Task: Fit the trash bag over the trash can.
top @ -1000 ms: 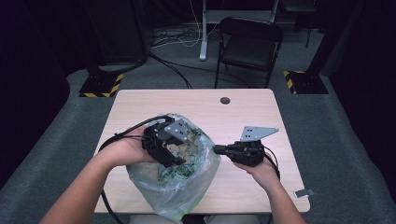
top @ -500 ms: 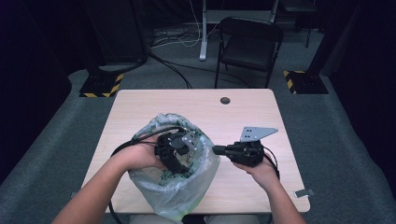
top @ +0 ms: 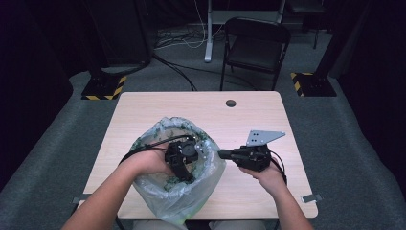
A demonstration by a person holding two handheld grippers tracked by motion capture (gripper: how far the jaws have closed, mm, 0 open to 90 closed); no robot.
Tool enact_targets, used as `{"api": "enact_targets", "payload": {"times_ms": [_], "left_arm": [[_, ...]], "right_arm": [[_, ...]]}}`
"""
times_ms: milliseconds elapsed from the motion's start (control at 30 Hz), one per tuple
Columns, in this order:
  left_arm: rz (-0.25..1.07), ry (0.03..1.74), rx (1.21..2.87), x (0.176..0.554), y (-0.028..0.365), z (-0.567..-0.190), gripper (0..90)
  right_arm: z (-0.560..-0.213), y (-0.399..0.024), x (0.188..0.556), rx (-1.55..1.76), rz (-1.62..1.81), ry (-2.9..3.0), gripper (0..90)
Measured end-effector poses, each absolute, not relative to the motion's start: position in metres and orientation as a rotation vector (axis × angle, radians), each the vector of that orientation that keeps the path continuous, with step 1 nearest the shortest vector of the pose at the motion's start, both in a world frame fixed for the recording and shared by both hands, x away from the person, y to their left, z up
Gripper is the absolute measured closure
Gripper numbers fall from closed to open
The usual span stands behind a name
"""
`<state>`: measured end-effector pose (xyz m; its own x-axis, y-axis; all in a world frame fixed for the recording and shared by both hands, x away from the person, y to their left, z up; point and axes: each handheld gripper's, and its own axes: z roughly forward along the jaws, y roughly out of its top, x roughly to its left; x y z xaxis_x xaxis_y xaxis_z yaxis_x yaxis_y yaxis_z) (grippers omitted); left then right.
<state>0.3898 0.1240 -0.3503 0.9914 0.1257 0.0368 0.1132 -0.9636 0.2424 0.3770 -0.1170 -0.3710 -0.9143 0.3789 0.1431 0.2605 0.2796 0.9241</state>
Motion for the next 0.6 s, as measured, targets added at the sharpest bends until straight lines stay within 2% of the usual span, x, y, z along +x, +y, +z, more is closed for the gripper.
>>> {"api": "enact_targets", "payload": {"times_ms": [267,600], "left_arm": [[0.088,0.179,2.885,0.388,0.127,-0.343,40.9],[0.187,0.158,2.785,0.377,0.14,-0.31,40.5]], "right_arm": [[-0.37,-0.118,0.377,0.613,1.721,2.422,90.0],[-0.372,-0.118,0.377,0.615,1.723,2.421,90.0]]}}
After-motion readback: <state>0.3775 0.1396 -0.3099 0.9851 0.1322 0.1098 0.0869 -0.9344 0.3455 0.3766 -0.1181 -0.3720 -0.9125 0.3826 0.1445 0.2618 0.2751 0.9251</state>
